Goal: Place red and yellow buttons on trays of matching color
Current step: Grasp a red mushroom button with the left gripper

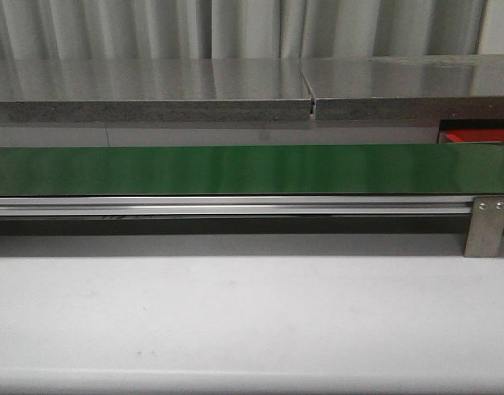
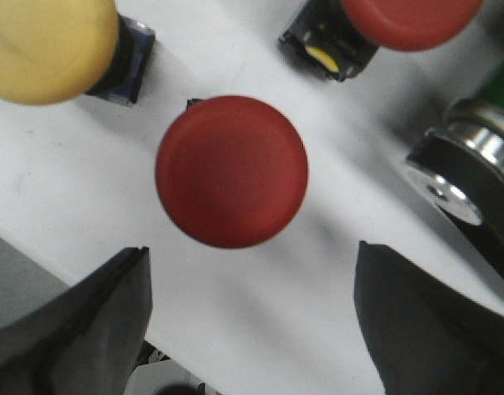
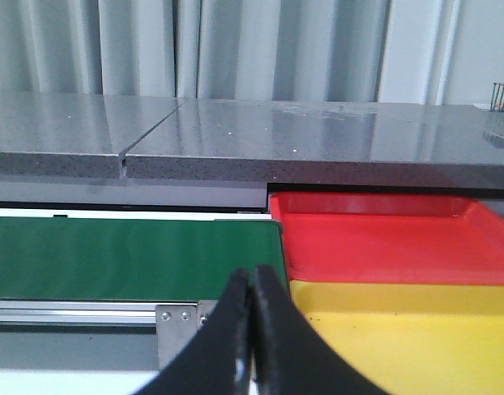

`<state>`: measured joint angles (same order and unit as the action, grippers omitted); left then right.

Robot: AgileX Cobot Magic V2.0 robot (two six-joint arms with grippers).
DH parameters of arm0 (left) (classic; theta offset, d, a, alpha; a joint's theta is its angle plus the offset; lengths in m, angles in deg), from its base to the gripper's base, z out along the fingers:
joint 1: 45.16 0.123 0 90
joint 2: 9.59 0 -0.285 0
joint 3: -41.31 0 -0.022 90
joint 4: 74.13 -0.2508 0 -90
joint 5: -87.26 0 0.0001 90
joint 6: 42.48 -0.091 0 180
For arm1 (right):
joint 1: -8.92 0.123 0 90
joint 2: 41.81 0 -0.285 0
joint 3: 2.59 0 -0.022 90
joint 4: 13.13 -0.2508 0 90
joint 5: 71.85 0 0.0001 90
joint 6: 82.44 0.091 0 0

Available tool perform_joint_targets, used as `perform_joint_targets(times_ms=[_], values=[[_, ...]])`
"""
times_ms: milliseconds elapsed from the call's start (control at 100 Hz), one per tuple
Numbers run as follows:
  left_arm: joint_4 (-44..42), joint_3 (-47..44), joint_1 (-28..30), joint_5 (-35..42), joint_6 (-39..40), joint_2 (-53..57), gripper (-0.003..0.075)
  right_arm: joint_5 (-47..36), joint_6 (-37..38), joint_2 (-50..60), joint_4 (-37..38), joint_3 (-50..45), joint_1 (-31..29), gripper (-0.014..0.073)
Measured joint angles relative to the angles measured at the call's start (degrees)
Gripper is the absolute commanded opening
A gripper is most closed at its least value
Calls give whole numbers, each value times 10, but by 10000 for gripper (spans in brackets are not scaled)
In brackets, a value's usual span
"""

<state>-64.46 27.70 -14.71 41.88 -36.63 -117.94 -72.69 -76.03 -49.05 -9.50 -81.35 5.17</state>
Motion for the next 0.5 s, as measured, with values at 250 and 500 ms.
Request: perform_joint_targets(times_ms=[250,500], values=[[-8,6,0,37,3,-11,512,0,0,0,0,0,0,-74],[-11,7,0,81,6,-11,512,0,0,0,0,0,0,-74]])
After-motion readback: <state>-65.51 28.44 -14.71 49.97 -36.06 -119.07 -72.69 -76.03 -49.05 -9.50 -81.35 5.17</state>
